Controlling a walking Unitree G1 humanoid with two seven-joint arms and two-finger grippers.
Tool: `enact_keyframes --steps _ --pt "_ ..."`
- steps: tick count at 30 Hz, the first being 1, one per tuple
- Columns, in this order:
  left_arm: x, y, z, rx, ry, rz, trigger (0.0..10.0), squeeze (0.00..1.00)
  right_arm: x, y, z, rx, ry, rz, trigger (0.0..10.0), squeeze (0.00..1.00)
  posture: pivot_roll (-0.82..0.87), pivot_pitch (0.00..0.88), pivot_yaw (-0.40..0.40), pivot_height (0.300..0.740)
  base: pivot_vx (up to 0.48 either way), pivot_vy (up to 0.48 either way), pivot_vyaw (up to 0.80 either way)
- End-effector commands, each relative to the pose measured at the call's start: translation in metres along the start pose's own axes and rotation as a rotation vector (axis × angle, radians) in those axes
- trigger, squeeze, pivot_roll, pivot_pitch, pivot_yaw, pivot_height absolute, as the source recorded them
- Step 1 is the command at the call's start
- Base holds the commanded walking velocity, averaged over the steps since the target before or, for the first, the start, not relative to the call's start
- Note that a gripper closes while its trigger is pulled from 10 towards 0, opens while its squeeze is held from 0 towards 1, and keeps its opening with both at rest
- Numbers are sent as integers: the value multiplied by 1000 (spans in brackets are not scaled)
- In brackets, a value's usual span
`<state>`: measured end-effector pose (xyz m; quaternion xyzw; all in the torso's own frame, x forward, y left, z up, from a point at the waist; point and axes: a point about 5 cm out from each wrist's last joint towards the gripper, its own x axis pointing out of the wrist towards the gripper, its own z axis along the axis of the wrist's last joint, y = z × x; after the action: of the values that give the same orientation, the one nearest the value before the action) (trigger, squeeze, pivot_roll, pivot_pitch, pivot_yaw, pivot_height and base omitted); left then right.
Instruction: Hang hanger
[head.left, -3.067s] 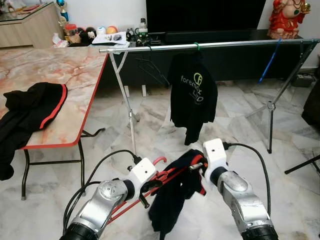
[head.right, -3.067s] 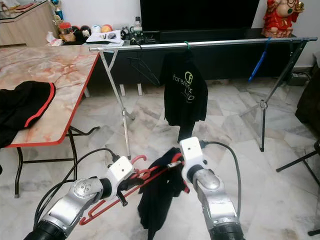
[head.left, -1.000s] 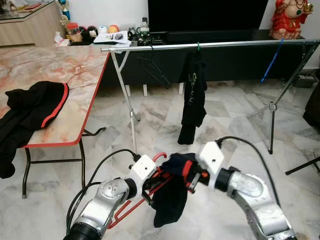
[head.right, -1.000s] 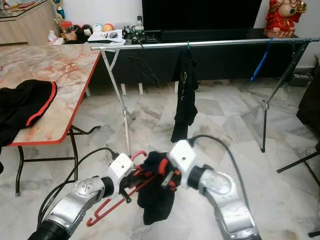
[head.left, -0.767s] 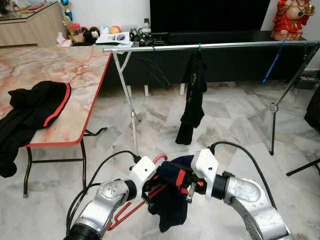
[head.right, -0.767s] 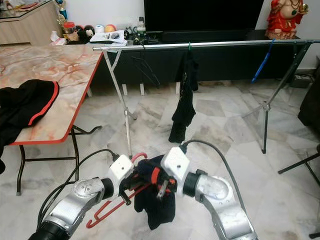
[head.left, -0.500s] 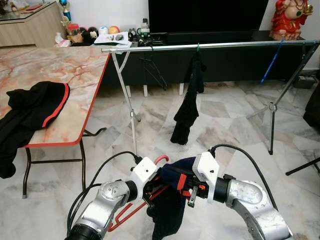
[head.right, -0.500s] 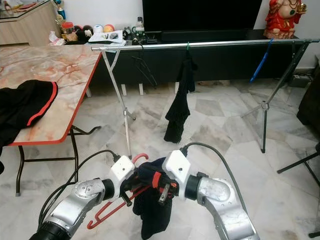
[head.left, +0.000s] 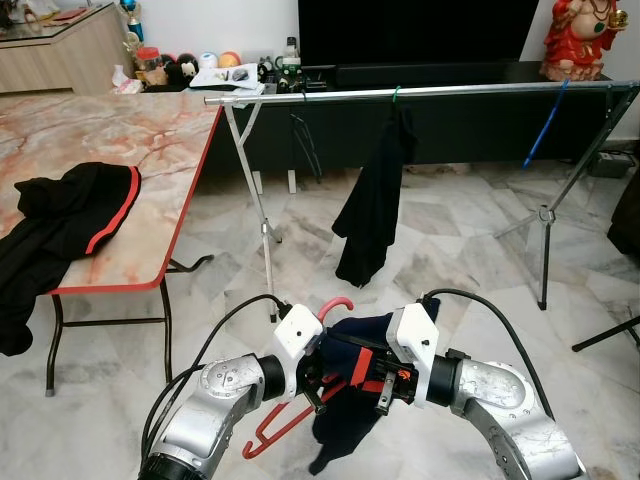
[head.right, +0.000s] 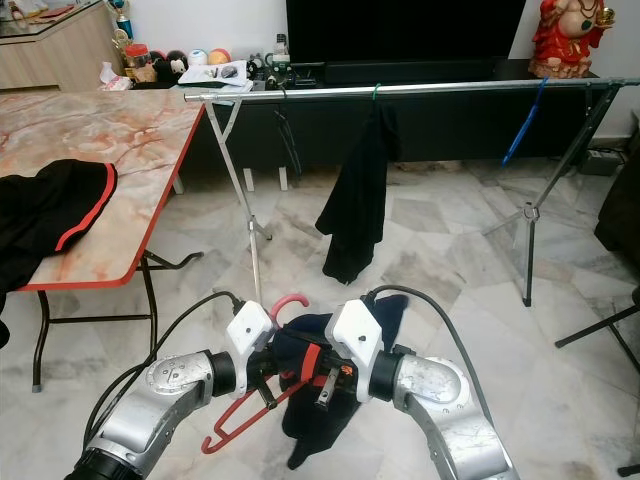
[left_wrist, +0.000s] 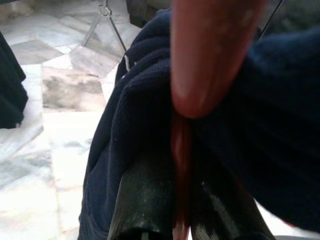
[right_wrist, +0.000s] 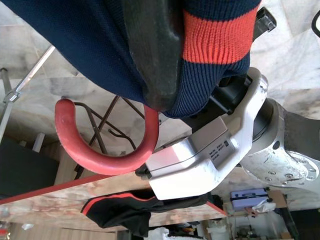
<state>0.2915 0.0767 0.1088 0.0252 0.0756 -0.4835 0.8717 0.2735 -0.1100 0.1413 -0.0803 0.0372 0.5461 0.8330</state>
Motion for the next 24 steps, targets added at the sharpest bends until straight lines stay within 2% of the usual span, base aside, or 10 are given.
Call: enact_keyframes --steps 1,7,20,21,24 --pt "-1 -2 11 23 -77 -13 10000 0 1 1 8 -17 -22 18 10000 0 57 76 21 740 0 0 0" --pt "2 -12 7 13 -110 -51 10000 0 1 0 12 -33 -24 22 10000 0 51 79 19 740 0 0 0" --pt "4 -11 4 3 -130 -31 10000 0 -1 -1 11 -38 -3 11 10000 0 47 83 17 740 0 0 0" --pt "4 -11 5 1 -130 -33 10000 0 -1 -2 12 -36 -7 2 10000 1000 47 83 17 740 0 0 0" --pt "4 -12 5 2 -131 -36 10000 0 0 -2 14 -41 -8 -1 10000 1000 47 83 17 740 0 0 0"
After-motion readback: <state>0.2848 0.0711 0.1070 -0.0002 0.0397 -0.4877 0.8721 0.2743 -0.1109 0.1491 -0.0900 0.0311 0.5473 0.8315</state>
